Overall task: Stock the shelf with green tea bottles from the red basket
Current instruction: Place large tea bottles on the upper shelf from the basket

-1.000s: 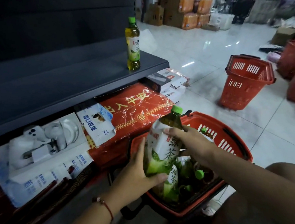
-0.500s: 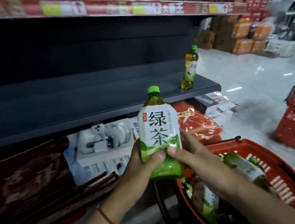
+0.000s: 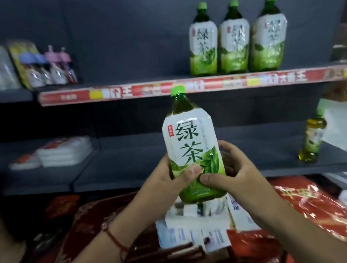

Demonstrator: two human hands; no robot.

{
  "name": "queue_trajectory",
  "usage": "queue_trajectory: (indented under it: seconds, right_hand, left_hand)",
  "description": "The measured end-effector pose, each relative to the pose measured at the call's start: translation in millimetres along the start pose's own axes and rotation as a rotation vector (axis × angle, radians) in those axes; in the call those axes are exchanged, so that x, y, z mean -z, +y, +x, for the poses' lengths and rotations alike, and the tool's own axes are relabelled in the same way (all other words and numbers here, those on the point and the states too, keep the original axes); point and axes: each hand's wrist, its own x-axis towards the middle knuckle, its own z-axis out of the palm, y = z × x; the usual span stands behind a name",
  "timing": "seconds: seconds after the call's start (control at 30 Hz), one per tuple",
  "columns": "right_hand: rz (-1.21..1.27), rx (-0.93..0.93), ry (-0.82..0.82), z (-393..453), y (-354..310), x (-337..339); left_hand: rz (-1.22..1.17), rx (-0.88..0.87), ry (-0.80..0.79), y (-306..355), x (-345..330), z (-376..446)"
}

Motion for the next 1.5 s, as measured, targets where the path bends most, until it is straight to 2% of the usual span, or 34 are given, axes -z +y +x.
queue_trajectory:
  seconds: [0.1,0.23,0.43,0.77,0.9,1.07,1.4,1.5]
  right_hand:
    - [-0.012,0.097,-0.039,40,-38,-12]
    - [-0.029,0.241,-0.107,92,-85,-21]
    - [-0.182,0.350,-0.082,162,-129,-17]
    - [-0.386,0.209,0.166,278,-129,-6]
    - [-0.432,0.147,0.238,304,-115,-11]
    - [-0.470,0.169,0.309,326,-100,-17]
    - [-0.463,0.090,0.153,335,-99,-24]
    - [-0.510,0.052,0.078,325,-108,-18]
  left_hand:
    - [0.141,-0.079,0.045,39,35,25]
    - [0.196,-0.168,0.081,89,71,63]
    - [0.298,-0.289,0.132,136,96,130]
    - [0.512,-0.335,0.204,140,104,254]
    - [0.453,-0.301,0.228,115,105,284]
    - [0.422,-0.284,0.313,101,106,307]
    - [0.527,-0.229,0.398,89,107,325]
    - [0.687,-0.184,0.431,94,104,314]
